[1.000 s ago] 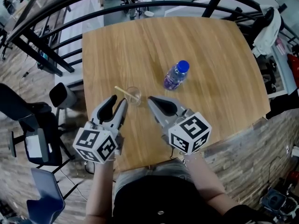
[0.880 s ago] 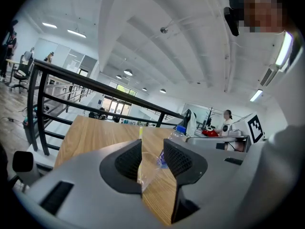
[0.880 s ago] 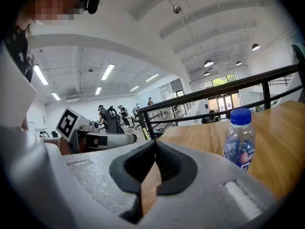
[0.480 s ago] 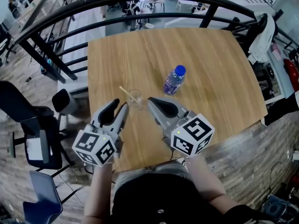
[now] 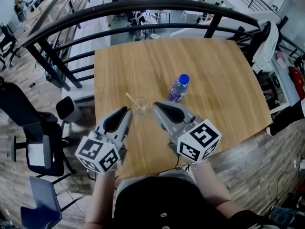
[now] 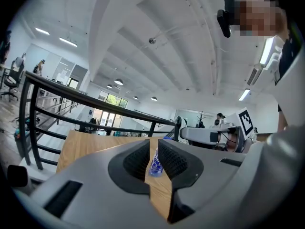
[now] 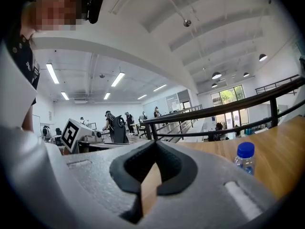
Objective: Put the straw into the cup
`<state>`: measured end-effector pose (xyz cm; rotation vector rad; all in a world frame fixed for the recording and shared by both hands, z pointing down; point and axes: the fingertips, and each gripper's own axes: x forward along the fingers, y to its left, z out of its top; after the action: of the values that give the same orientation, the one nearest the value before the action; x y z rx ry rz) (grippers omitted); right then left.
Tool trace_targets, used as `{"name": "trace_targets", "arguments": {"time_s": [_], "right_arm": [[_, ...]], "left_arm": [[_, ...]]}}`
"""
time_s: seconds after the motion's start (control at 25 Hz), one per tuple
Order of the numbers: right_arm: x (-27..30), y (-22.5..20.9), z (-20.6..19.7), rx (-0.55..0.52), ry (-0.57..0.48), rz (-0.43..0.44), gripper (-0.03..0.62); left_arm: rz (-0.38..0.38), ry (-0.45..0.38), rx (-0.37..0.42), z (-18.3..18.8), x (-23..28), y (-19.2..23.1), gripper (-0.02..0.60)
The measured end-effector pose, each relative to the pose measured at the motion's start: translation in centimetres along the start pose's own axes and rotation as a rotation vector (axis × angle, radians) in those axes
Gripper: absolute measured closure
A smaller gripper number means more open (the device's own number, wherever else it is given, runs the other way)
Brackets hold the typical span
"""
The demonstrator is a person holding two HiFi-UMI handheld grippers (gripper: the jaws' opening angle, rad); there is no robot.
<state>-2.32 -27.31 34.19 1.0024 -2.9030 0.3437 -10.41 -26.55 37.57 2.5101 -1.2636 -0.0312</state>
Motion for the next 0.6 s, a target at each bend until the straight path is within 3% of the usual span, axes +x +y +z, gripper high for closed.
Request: {"name": "trace_targets", "arguments": {"time_s": [0.6], "right_arm": [[-0.9, 0.3, 0.5, -0.023, -0.004, 0.016, 0.595]], "left_arm": [[0.009, 0.008, -0.017, -0.9, -0.2, -1.6, 0.548]]}}
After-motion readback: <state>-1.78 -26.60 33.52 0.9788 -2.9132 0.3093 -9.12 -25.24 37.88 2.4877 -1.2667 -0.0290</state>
